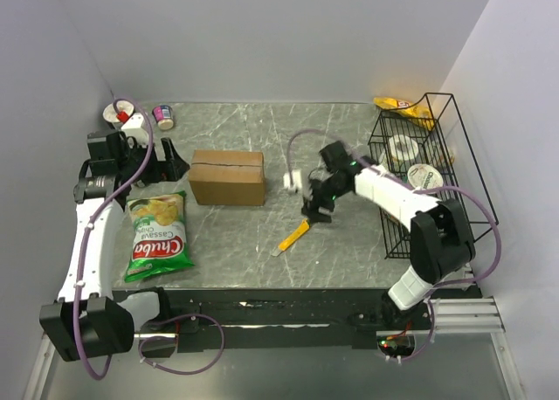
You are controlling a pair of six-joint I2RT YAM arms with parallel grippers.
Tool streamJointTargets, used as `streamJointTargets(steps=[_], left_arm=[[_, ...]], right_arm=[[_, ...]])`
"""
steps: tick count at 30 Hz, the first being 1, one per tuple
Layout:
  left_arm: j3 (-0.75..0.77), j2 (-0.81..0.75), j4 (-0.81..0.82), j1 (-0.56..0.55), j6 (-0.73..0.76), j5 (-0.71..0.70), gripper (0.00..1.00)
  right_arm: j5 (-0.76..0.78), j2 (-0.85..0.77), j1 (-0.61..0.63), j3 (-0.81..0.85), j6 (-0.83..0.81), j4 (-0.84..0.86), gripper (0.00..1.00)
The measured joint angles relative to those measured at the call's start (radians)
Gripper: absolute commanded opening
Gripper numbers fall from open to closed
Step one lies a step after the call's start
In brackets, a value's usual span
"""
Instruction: Unpack the express box
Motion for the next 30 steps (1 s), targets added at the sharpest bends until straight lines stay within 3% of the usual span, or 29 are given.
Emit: streamJointTargets(steps=[7,15,22,26,30], left_arm=[[0.005,-0.043,0.005,0.000,0.116,-0.061,0.99],[0.005,-0.061,0.000,0.000,0.144,-0.060,0.98],[0.005,-0.062,0.003,0.000,0.150,-0.022,0.97],[0.005,-0.052,0.021,0.000,0.154,0.007,0.95],[0.005,-0.037,0.056,-0.027,0.150,0.014,0.95]], right_arm=[[0.013,0.000,0.154,-0.205,-0.176,0.146,0.70],[0.055,0.037,0.169,-0.214,-0.269,0.249,0.62],[0.099,0.095,0.181,-0.210,-0.370,0.208,0.59],[0.122,0.096,0.188,-0.206,-0.395,0.179,0.31],[0.139,0.095,0.194,-0.208,-0.380,0.178,0.15]])
